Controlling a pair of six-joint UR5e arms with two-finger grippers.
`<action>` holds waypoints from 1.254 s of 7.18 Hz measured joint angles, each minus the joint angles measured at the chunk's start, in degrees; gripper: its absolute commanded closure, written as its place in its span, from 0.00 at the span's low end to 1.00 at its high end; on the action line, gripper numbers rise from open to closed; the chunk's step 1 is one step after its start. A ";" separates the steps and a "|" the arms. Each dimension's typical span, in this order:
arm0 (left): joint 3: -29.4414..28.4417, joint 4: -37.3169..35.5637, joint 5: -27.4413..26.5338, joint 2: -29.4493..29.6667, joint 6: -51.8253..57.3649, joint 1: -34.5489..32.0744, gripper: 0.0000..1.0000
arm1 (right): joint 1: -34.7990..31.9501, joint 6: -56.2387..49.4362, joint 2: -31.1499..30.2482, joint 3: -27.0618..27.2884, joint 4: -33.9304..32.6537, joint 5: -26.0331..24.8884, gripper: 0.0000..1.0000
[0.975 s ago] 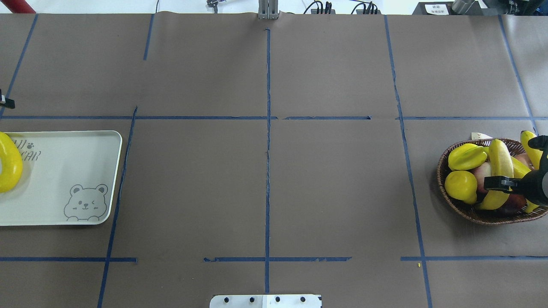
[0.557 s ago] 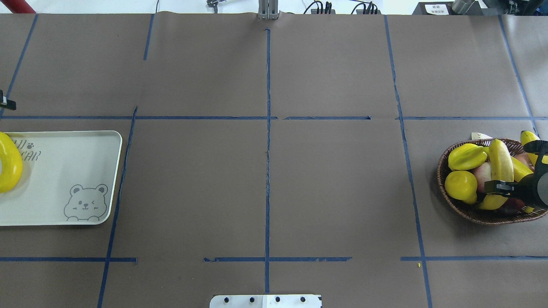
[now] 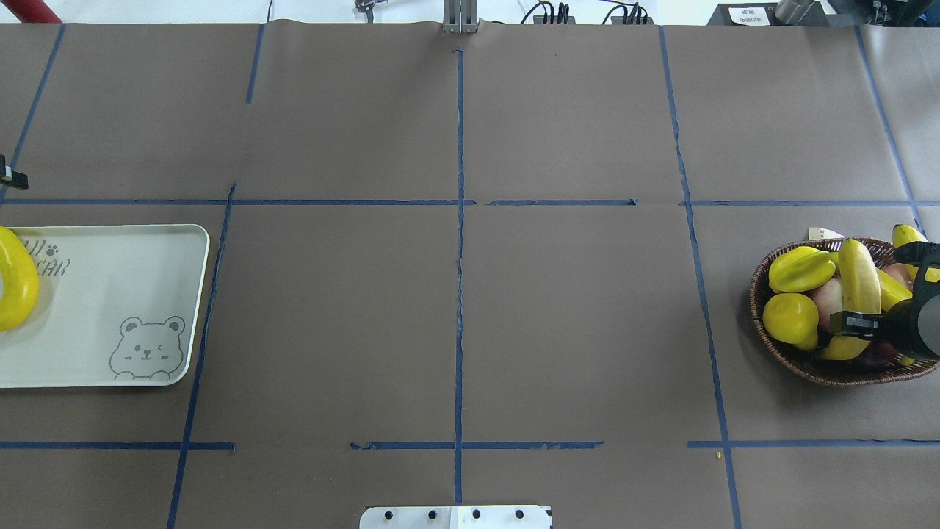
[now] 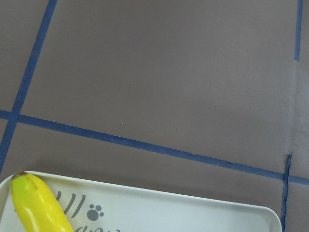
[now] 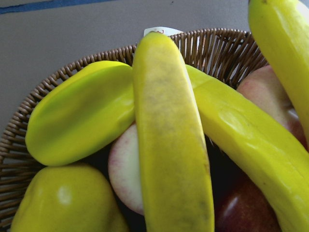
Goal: Transfer all bananas from basket to plate
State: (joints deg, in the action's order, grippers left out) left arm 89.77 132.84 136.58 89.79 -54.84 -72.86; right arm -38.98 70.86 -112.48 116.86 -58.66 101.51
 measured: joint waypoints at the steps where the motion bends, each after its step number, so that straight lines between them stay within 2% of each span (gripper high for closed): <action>1: -0.05 -0.02 0.00 0.03 0.00 0.03 0.00 | -0.25 -0.33 -0.44 1.11 -0.05 0.16 0.98; 3: -0.14 -0.04 0.00 0.04 0.00 0.11 0.00 | -2.11 -0.68 -1.83 5.66 -0.31 3.28 0.98; 5: -0.03 -0.04 0.00 0.07 -0.16 0.19 0.00 | -9.63 -2.15 -0.19 8.49 -0.08 14.18 0.97; 6: 0.11 0.00 0.02 0.17 -0.39 0.42 0.00 | -13.14 -3.18 2.25 8.79 0.13 20.46 0.97; 7: 0.27 0.11 0.10 0.68 -0.63 1.05 0.00 | -14.68 -3.43 5.62 8.42 0.28 24.10 0.97; 9: 0.76 0.55 1.26 4.36 -4.01 3.11 0.00 | -14.80 -0.94 15.55 5.66 0.47 26.17 0.97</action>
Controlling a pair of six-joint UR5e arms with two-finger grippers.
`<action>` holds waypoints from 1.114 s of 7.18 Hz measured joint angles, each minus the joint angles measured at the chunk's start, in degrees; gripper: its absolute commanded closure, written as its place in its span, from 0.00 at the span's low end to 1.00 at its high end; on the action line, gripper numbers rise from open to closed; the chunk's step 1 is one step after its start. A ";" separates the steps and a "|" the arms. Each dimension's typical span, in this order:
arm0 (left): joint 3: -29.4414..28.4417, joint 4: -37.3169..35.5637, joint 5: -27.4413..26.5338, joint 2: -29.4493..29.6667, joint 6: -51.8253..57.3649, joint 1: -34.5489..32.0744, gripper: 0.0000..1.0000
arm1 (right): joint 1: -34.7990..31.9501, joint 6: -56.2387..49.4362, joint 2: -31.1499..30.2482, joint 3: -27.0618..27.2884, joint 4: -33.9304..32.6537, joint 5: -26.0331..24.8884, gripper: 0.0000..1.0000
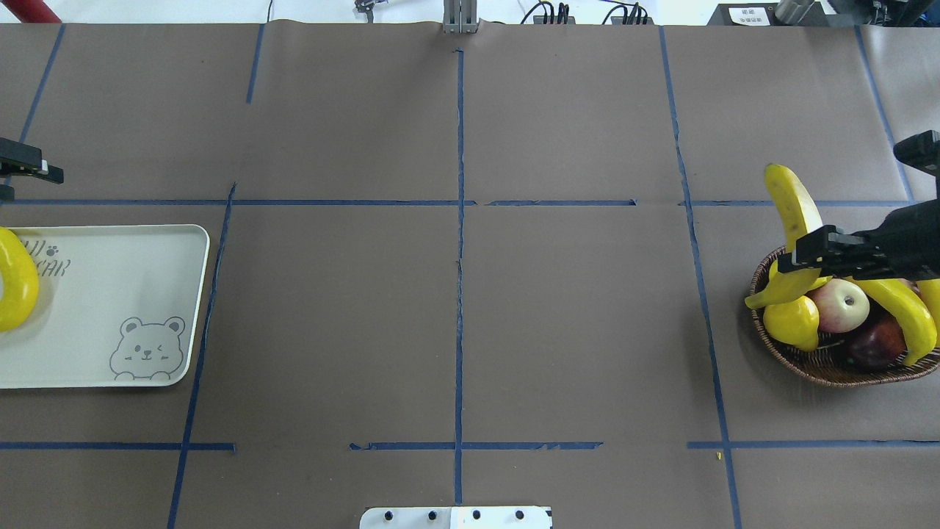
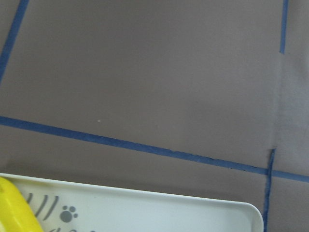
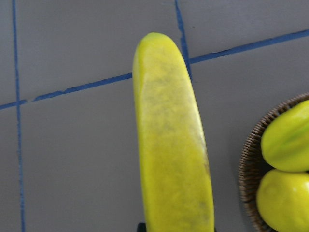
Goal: Transfer all bananas from basket to plate
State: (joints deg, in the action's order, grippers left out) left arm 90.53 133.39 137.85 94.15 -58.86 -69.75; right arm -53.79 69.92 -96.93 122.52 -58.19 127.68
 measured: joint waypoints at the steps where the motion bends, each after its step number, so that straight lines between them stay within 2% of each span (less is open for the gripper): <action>1: 0.42 0.15 0.32 2.80 -3.96 1.14 0.00 | 1.39 2.97 4.58 -1.09 0.18 0.06 0.97; 3: 1.03 0.88 0.36 8.82 -12.53 4.77 0.00 | 8.25 12.25 15.56 -3.69 0.32 -3.97 0.97; 4: 1.21 1.18 0.34 11.92 -18.24 6.64 0.00 | 13.10 15.82 20.39 -4.73 0.23 -8.91 0.97; 5: 1.45 1.45 0.32 14.85 -23.23 8.55 0.00 | 17.38 17.73 24.22 -5.61 0.15 -13.54 0.97; 8: 2.72 2.10 0.10 21.03 -28.19 14.63 0.00 | 25.14 18.93 33.61 -10.77 0.20 -22.21 0.97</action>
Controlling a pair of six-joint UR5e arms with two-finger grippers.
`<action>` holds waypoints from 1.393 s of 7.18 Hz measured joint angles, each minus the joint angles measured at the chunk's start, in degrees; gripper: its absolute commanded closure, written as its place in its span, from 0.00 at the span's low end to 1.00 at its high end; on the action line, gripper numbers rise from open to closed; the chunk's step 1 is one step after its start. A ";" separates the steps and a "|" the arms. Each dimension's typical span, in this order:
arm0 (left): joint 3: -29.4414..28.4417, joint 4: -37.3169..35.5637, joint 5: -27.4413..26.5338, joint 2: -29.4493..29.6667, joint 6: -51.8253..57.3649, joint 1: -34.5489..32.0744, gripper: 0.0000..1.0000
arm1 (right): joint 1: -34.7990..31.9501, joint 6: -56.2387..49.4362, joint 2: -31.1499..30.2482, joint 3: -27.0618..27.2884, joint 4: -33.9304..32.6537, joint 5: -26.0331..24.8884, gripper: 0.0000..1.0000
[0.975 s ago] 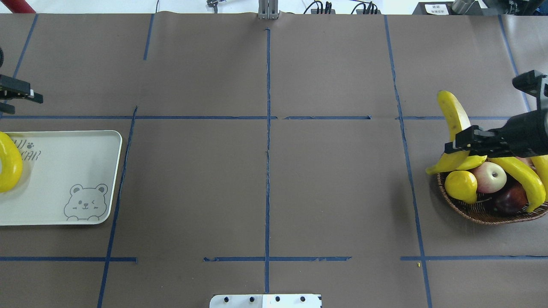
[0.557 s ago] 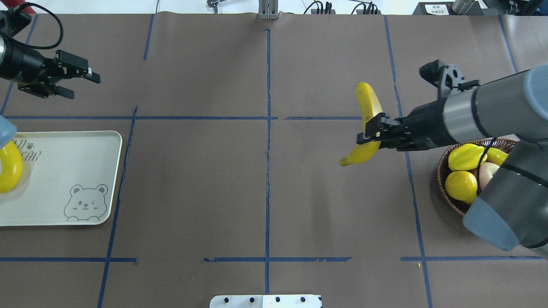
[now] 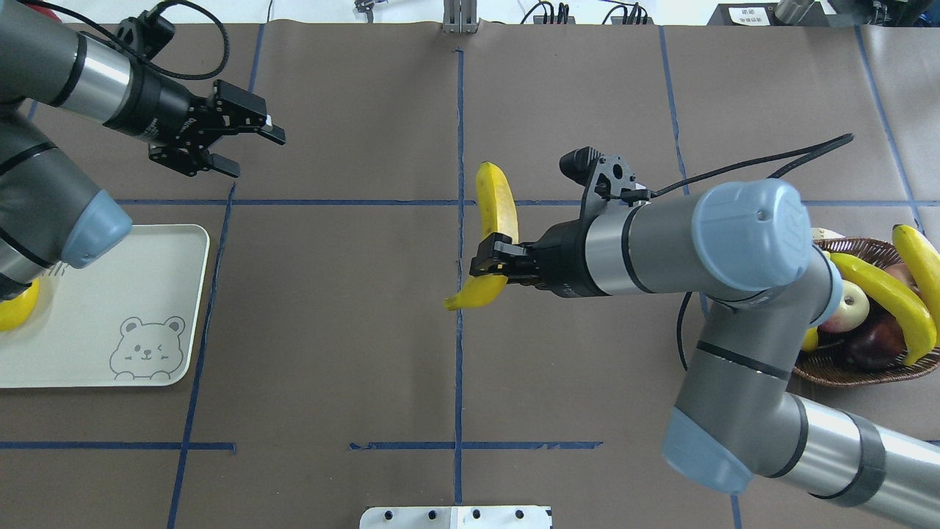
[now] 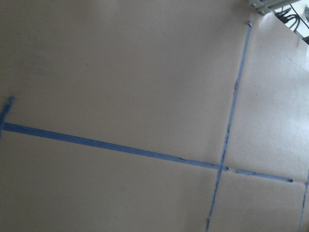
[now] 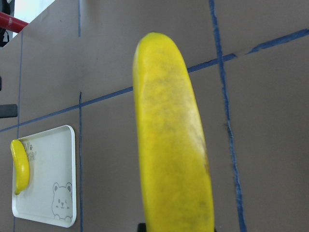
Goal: Transfer all bananas from basket to plate
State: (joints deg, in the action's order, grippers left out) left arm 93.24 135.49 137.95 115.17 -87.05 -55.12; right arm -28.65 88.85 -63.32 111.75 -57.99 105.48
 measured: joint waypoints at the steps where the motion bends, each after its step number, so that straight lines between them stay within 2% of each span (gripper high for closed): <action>1: 0.06 0.08 -0.18 2.05 -1.94 1.71 0.01 | 1.21 -0.03 2.95 -2.57 0.01 -1.86 0.97; 3: 0.09 0.12 -2.03 6.10 -8.63 5.02 0.01 | 1.95 -0.05 7.62 -7.08 0.06 -3.15 0.97; 5: 0.09 0.07 -8.41 8.77 -13.41 10.16 0.01 | 2.43 0.16 9.16 -8.20 0.01 -5.00 0.97; 7: 0.10 -0.17 -12.09 9.90 -15.24 13.11 0.02 | 2.79 0.36 9.40 -8.29 -0.02 -5.72 0.97; 8: 0.09 -0.31 -12.51 10.22 -15.51 13.66 0.17 | 2.95 0.39 9.42 -8.30 0.00 -5.77 0.96; 10: 0.04 -0.43 -12.69 10.53 -15.94 13.94 0.61 | 3.31 0.37 9.41 -8.26 0.06 -5.80 0.96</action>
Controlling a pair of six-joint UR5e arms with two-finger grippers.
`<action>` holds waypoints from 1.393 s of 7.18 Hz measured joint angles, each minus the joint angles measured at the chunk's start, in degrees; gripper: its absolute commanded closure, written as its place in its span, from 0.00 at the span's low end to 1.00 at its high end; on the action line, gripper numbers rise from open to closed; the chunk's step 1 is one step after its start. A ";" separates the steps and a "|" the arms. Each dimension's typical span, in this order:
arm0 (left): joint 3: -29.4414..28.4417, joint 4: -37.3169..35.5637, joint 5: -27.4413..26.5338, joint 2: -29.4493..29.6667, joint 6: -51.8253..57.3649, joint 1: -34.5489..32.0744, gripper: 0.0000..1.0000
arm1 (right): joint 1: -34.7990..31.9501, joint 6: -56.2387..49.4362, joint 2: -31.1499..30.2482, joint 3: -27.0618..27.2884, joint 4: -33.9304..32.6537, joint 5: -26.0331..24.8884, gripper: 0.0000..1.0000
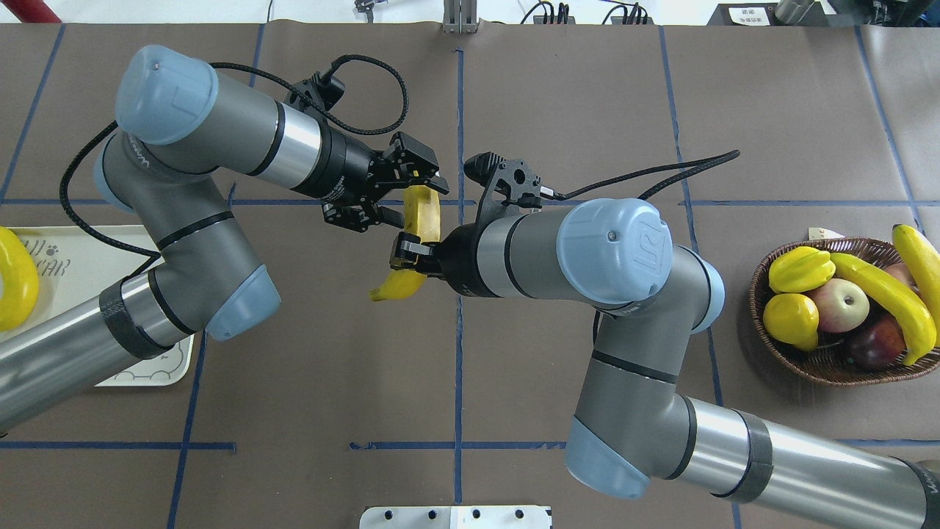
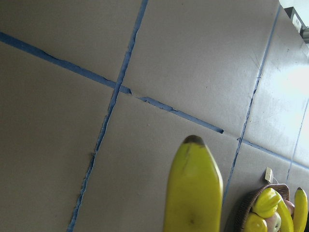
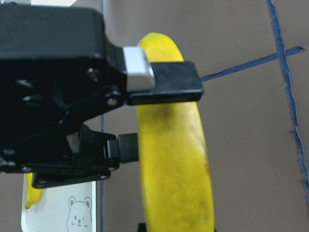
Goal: Transfer all bananas from basket to plate
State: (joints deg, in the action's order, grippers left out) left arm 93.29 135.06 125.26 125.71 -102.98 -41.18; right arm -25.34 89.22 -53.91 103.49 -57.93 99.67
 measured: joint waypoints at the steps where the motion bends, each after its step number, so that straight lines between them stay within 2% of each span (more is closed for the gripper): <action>1: 0.00 0.05 -0.01 0.03 -0.55 0.03 0.95 | 0.07 -0.01 -0.01 0.03 0.01 0.00 0.94; 2: 0.02 0.17 -0.04 0.03 -0.84 0.04 1.00 | 0.10 0.05 -0.03 0.04 0.00 0.01 0.72; 3: 0.03 0.32 0.00 -0.02 -1.00 0.04 1.00 | 0.11 0.19 -0.03 0.04 -0.04 0.00 0.01; 8: 0.17 0.63 0.17 -0.66 -0.89 -0.19 1.00 | -0.92 0.33 0.03 0.15 -0.76 0.37 0.00; 10: 0.66 0.44 0.12 -2.40 -0.87 -0.77 1.00 | -3.41 0.30 0.01 0.54 -4.68 2.10 0.00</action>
State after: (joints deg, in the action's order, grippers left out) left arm 93.95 135.50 125.38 123.31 -103.86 -41.95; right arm -28.75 89.51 -53.89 104.03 -62.61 101.77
